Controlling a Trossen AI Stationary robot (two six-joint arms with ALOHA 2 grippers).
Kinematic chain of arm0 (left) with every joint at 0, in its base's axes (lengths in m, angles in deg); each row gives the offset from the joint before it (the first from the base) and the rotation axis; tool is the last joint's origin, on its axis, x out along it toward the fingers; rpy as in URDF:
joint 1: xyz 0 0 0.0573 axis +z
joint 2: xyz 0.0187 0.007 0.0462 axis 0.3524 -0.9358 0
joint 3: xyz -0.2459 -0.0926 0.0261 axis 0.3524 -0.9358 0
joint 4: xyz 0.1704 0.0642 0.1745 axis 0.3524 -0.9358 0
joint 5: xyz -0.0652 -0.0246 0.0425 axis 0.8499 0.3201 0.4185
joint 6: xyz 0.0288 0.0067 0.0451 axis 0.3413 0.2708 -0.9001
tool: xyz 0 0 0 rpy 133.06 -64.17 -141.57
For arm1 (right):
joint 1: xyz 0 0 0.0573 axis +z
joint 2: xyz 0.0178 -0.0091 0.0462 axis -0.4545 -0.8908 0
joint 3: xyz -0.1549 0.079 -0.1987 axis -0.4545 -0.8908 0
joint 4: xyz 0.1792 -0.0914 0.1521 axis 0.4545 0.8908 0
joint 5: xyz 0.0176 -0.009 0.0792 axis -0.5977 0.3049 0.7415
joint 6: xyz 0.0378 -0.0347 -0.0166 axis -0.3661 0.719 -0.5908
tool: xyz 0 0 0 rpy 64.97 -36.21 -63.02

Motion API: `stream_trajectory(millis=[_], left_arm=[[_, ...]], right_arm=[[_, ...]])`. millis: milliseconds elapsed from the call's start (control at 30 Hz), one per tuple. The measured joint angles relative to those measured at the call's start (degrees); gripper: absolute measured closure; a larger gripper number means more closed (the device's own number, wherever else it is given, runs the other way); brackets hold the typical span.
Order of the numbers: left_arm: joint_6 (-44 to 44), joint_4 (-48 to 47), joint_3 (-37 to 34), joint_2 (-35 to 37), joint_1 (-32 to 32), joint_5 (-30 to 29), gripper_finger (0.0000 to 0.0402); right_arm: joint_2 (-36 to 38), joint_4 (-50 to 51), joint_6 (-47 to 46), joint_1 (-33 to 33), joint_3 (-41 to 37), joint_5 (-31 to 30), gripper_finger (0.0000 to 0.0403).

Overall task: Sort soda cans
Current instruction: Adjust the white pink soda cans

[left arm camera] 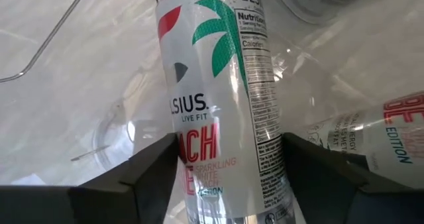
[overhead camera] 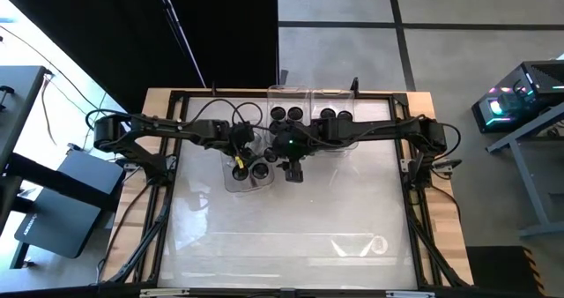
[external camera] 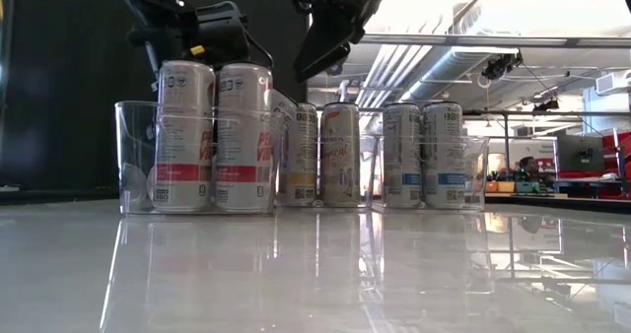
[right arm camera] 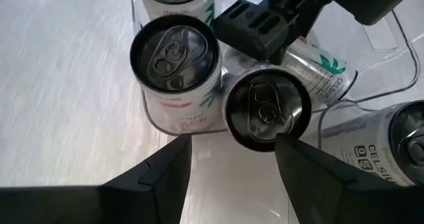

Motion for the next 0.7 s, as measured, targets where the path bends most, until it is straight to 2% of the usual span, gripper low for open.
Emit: stream_trajectory(millis=[233, 600, 700], left_arm=[[0.9, -0.2, 0.2, -1.0, 0.1, 0.4, 0.0206], [1.8, -4.4, 1.1, 4.6, 0.3, 1.7, 0.0218], [2.0, -5.2, 1.4, 6.0, 0.6, 1.5, 0.0219]], right_arm=[[0.0, 0.2, 0.0, 0.0, 0.0, 0.0, 0.0190], [0.0, 7.3, -0.6, 0.0, 0.0, -0.1, 0.0190], [0.0, 8.3, -1.1, 0.0, 0.0, -1.8, 0.0190]])
